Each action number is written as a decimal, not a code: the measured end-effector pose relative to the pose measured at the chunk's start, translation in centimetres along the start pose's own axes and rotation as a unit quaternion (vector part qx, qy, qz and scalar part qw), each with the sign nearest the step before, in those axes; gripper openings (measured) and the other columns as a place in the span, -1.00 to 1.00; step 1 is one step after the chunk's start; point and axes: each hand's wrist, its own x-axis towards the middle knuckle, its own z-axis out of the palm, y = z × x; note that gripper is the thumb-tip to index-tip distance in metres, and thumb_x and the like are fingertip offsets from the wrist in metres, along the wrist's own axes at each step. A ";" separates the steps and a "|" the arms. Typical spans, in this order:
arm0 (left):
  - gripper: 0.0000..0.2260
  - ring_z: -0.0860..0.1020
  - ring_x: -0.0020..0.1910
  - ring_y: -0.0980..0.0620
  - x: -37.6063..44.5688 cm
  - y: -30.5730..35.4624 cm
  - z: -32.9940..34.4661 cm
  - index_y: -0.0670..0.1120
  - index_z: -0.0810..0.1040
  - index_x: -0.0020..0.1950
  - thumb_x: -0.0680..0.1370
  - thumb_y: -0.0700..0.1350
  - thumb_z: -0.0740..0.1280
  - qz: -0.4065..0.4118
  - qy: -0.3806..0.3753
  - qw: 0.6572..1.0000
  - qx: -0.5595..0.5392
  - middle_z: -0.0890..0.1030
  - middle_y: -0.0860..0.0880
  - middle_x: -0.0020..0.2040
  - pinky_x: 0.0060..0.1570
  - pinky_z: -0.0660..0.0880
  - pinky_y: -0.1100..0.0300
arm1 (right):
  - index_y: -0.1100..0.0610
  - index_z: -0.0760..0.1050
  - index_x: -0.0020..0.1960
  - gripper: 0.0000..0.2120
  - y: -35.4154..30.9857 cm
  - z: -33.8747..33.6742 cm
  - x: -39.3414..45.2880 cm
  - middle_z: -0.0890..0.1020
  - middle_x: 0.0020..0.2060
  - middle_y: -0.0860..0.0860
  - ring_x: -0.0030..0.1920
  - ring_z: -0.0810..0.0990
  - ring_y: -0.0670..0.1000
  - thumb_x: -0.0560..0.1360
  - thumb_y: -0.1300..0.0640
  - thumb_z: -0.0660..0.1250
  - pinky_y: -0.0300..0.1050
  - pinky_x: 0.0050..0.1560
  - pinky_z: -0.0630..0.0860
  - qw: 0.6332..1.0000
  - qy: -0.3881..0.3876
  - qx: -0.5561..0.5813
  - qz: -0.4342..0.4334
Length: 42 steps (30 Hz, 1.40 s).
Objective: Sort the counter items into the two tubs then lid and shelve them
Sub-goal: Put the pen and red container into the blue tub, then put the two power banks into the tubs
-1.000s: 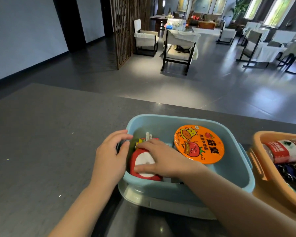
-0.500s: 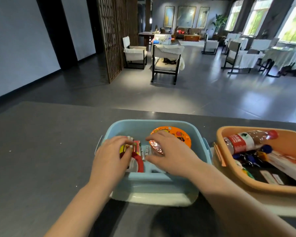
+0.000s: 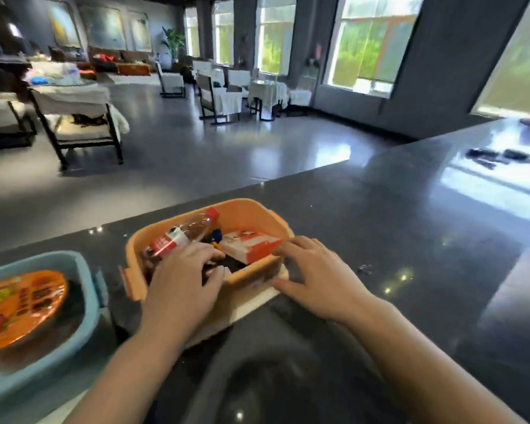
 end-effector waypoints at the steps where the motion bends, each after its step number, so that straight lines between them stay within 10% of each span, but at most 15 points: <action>1: -0.84 0.50 0.12 0.05 0.6 2.4 1.7 0.07 0.60 0.04 0.47 -0.07 0.37 0.018 -0.003 1.000 -0.005 0.59 0.11 0.11 0.17 0.40 0.08 | -0.08 0.40 0.33 -0.56 2.5 -1.1 -1.1 0.44 0.28 -0.10 0.30 0.38 -0.01 0.48 -0.13 0.29 -0.04 0.26 0.38 1.000 -0.001 -0.011 0.023; 18: -0.85 0.51 0.12 0.07 7.8 40.5 33.6 0.06 0.60 0.03 0.48 -0.07 0.38 0.124 -0.156 0.971 -0.133 0.60 0.12 0.07 0.15 0.39 0.17 | -0.07 0.40 0.34 -0.54 44.5 -16.3 -20.9 0.43 0.28 -0.12 0.28 0.40 -0.04 0.47 -0.13 0.30 -0.11 0.25 0.38 0.952 0.044 -0.034 0.301; 42: -0.85 0.48 0.11 0.15 38.7 70.0 71.1 0.09 0.59 0.05 0.48 -0.03 0.35 0.196 -0.199 0.948 -0.155 0.57 0.19 0.06 0.09 0.37 0.24 | -0.08 0.39 0.33 -0.57 94.3 -25.7 -10.7 0.42 0.29 -0.14 0.26 0.43 -0.08 0.48 -0.11 0.31 -0.15 0.22 0.40 0.914 0.108 0.001 0.392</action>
